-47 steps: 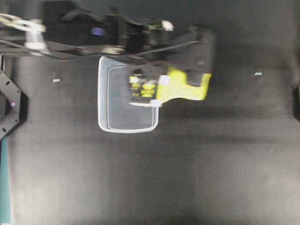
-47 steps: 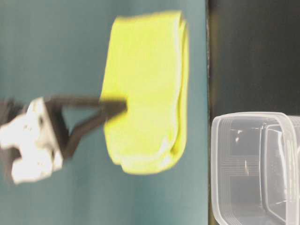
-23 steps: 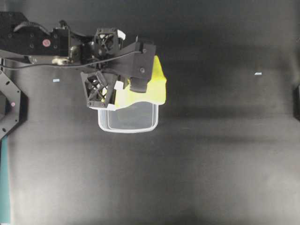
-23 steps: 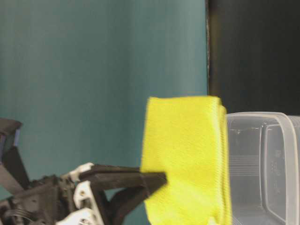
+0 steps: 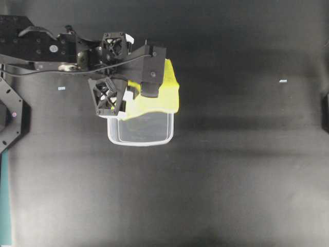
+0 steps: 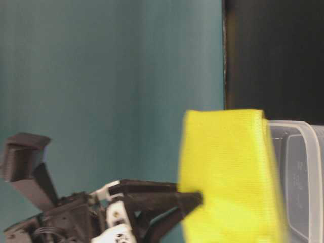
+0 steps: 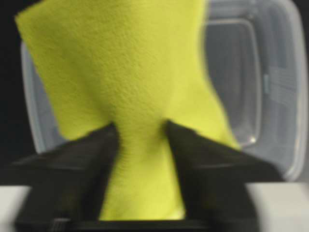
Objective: Place the yellow towel into the container with the left arm.
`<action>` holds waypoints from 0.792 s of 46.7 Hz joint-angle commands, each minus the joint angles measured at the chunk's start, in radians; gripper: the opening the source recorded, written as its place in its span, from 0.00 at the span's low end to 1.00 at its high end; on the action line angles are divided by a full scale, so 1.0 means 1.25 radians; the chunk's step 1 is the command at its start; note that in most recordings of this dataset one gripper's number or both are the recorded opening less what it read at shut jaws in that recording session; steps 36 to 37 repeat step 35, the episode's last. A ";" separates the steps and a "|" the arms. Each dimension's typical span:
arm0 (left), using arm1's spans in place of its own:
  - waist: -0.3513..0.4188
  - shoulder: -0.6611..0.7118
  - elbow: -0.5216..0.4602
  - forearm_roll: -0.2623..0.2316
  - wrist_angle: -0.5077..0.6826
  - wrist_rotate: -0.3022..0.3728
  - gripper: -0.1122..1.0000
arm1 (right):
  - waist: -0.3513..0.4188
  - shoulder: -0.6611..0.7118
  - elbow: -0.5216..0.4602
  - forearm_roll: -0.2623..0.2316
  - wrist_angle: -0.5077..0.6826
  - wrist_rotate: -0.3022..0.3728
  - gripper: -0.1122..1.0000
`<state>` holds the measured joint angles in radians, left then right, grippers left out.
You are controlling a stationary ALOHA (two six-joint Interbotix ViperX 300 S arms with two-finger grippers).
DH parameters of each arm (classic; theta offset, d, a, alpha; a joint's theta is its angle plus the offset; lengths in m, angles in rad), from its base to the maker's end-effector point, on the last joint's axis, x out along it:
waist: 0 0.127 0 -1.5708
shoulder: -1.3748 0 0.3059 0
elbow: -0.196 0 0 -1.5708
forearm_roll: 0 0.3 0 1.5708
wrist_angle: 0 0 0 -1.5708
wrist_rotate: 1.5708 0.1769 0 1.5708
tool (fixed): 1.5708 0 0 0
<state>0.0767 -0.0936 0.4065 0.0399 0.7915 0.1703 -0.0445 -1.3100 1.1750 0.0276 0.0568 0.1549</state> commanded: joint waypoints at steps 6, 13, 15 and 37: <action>-0.007 -0.006 -0.013 0.004 -0.036 -0.059 0.85 | -0.002 0.013 -0.011 -0.002 -0.004 0.000 0.78; -0.012 -0.063 -0.009 0.004 -0.055 -0.098 0.86 | -0.002 0.013 -0.011 -0.002 -0.004 0.000 0.78; -0.018 -0.088 -0.004 0.002 -0.056 -0.107 0.84 | -0.002 0.013 -0.011 -0.002 -0.004 0.001 0.78; -0.066 -0.434 0.169 0.004 -0.164 -0.108 0.84 | -0.002 0.013 -0.010 -0.002 0.025 0.000 0.78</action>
